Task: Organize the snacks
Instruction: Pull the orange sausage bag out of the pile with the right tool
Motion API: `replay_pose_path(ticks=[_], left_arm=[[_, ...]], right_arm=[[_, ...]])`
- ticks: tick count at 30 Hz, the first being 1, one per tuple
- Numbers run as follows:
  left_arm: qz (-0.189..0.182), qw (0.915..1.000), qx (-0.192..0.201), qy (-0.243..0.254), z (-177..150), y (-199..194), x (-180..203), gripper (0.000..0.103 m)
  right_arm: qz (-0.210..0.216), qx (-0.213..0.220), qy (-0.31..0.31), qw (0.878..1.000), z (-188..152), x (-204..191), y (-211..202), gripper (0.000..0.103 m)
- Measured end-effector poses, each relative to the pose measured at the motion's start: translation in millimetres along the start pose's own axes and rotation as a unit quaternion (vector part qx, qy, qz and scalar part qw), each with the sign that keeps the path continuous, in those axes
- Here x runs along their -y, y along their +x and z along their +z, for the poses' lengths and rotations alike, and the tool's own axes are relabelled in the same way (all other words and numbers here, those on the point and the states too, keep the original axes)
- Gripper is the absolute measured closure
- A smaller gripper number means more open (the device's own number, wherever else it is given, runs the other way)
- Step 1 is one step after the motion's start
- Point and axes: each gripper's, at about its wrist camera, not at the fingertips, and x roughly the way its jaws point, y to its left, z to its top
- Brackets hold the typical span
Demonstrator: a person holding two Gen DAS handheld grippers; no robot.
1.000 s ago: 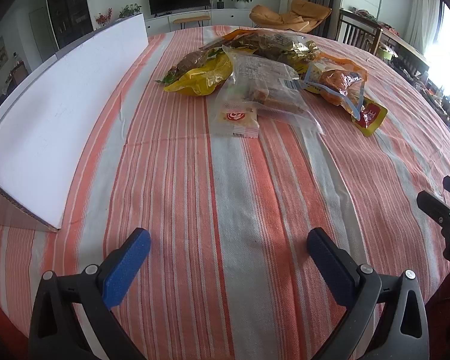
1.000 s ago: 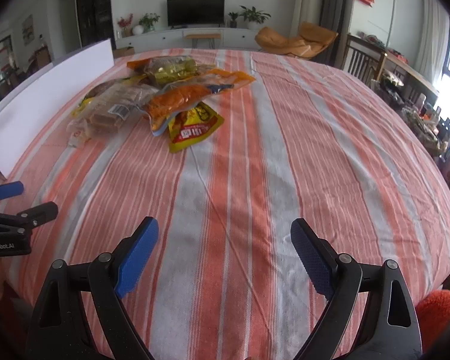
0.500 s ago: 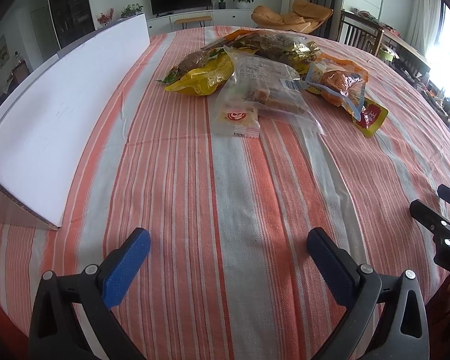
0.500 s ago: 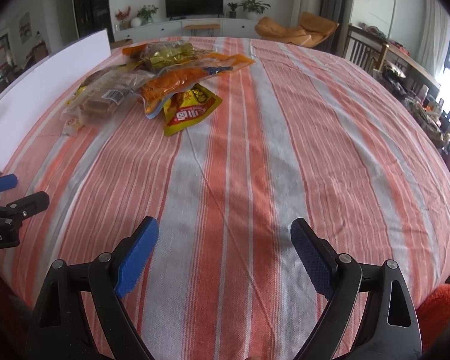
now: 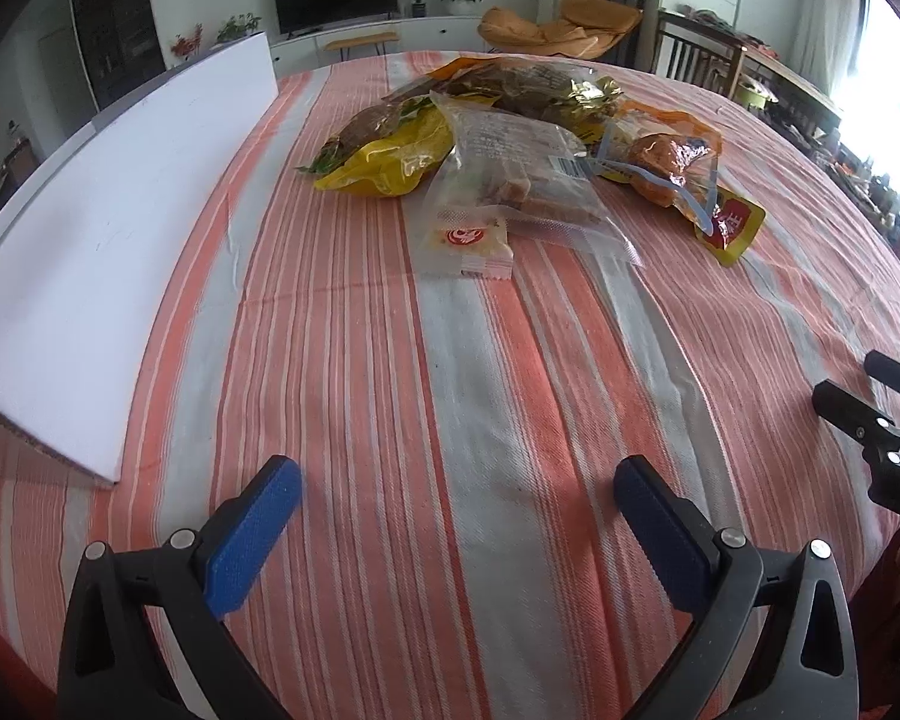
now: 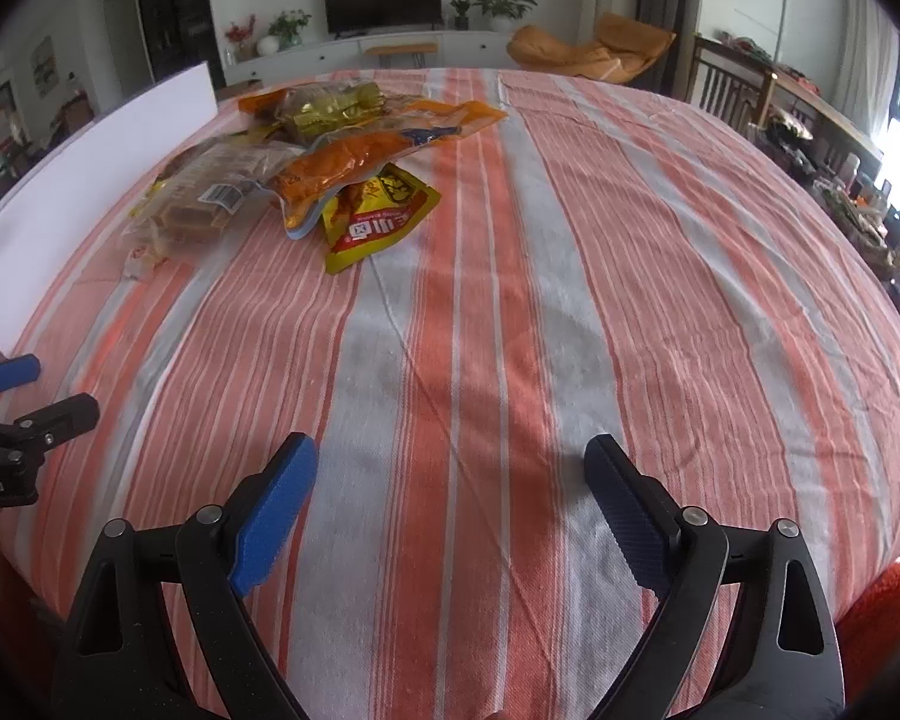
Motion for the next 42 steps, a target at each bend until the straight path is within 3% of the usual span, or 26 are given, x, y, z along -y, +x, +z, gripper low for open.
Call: replay_pose_path(ticks=[3, 6, 8, 14, 16, 20, 23, 27, 28, 33, 40, 42], left_arm=[[0.000, 1.0000, 0.007, 0.001, -2, -1, 0, 0.000], [0.000, 0.9999, 0.012, 0.001, -3, -1, 0, 0.000], [0.000, 0.9999, 0.016, 0.001, -4, -1, 0, 0.000], [0.000, 0.9996, 0.027, 0.001, -5, -2, 0, 0.000], [0.000, 0.9996, 0.029, 0.001, -6, -2, 0, 0.000], [-0.002, 0.9995, 0.033, 0.002, -7, -3, 0, 0.000], [-0.005, 0.9994, 0.035, 0.005, -8, -4, -1, 0.000], [-0.006, 0.9993, 0.036, 0.006, -8, -3, -1, 0.000], [-0.006, 0.9993, 0.036, 0.006, -8, -3, -1, 0.000], [-0.005, 0.9993, 0.035, 0.006, -7, -3, -1, 0.000], [-0.003, 0.9994, 0.035, 0.003, -8, -3, 0, 0.000], [-0.003, 0.9994, 0.035, 0.003, -8, -3, 0, 0.000]], right_arm=[[0.006, 0.006, -0.012, 1.000, 0, -1, 1, 0.010], [0.028, -0.049, -0.023, 0.998, 17, 0, 6, 0.010], [0.064, -0.063, -0.009, 0.996, 37, 2, 8, 0.011], [0.118, -0.034, 0.038, 0.992, 132, -14, 18, 0.011], [0.111, -0.068, 0.056, 0.990, 157, -24, 47, 0.012], [0.045, -0.141, 0.089, 0.985, 187, -43, 114, 0.014], [0.017, -0.155, 0.061, 0.986, 191, -57, 134, 0.014], [0.019, -0.131, 0.025, 0.991, 187, -59, 121, 0.054], [0.024, -0.127, 0.026, 0.991, 186, -54, 115, 0.058], [0.064, -0.090, 0.050, 0.993, 178, -5, 72, 0.058], [0.032, -0.094, 0.043, 0.994, 125, 64, 69, 0.056], [0.046, -0.073, 0.048, 0.995, 109, 75, 68, 0.049]])
